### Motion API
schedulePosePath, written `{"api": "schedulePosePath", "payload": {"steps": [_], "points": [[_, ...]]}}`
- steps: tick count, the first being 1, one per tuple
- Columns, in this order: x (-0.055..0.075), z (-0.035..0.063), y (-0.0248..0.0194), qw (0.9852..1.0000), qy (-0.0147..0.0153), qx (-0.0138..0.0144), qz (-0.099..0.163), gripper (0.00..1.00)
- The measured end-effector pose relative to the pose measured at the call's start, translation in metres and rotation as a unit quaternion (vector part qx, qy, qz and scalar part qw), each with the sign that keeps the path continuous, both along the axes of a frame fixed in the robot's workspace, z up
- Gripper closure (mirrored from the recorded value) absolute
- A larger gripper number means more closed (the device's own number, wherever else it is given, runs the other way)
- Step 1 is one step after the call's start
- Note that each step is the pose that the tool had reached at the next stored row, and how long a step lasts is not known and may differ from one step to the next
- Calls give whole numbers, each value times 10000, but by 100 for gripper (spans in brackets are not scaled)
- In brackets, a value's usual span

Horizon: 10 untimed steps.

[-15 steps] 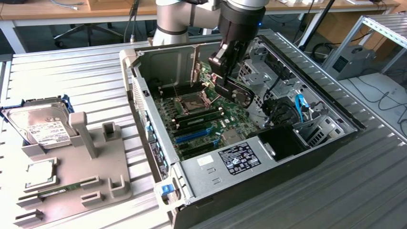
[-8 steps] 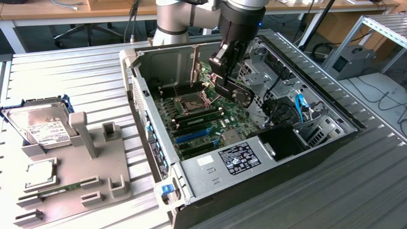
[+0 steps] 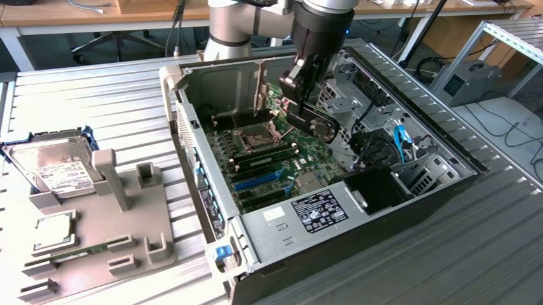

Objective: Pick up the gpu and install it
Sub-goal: 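Insert the gpu into the slot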

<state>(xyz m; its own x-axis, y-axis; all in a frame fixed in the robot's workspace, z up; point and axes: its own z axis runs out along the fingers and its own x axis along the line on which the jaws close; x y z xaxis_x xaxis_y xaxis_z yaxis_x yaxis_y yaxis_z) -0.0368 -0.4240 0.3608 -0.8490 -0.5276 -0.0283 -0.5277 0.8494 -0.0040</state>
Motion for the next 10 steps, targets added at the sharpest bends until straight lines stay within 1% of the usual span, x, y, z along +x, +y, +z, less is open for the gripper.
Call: {"api": "schedulePosePath", "payload": {"steps": [10], "points": [[0, -1, 0, 10000, 0, 0, 96, 74]]}}
